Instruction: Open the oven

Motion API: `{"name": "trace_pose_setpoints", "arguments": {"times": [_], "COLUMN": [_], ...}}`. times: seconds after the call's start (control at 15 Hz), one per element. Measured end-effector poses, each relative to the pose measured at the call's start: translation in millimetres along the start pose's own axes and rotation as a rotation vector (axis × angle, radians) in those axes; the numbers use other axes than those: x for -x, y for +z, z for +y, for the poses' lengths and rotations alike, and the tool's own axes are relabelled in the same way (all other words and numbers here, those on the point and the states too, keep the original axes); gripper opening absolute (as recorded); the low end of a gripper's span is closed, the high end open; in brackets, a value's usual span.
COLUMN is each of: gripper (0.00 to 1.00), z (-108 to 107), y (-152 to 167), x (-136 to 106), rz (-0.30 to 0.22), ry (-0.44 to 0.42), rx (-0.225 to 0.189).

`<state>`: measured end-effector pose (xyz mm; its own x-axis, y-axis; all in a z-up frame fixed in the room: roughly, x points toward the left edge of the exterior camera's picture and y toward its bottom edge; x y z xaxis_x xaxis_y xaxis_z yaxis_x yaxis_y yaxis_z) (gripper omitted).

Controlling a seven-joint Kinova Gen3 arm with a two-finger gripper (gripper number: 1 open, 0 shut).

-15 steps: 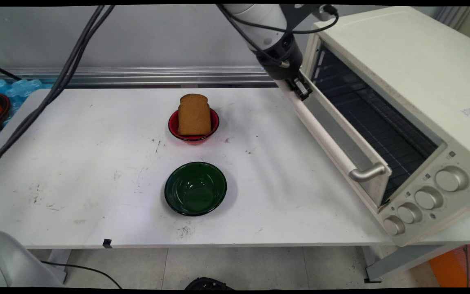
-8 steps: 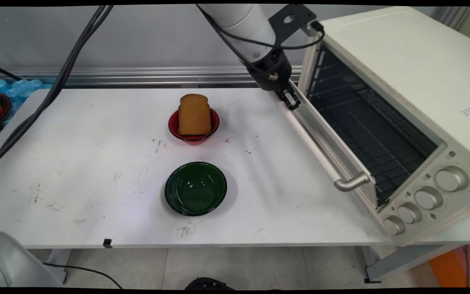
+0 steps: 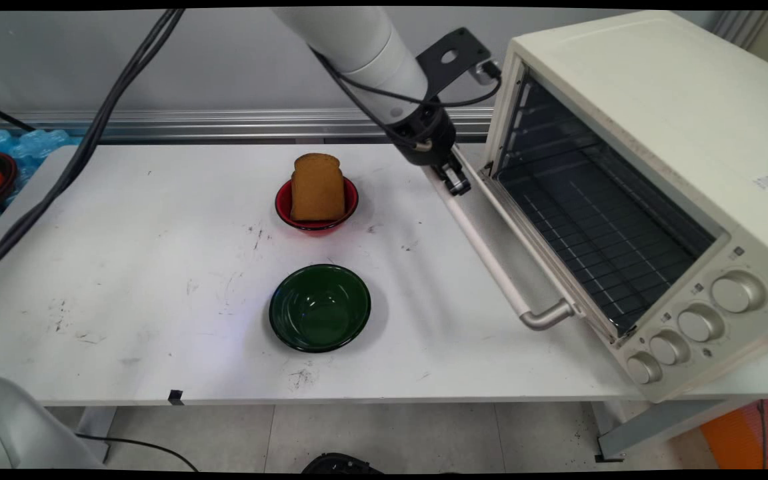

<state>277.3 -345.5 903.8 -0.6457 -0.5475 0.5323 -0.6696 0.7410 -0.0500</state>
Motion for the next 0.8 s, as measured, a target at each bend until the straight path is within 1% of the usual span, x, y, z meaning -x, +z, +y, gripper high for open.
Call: {"name": "trace_pose_setpoints", "arguments": {"times": [0.8], "gripper": [0.0], "z": [-5.4], "y": [15.6], "x": [48.5], "rz": [0.039], "ry": [-0.024], "rx": [0.01]}}
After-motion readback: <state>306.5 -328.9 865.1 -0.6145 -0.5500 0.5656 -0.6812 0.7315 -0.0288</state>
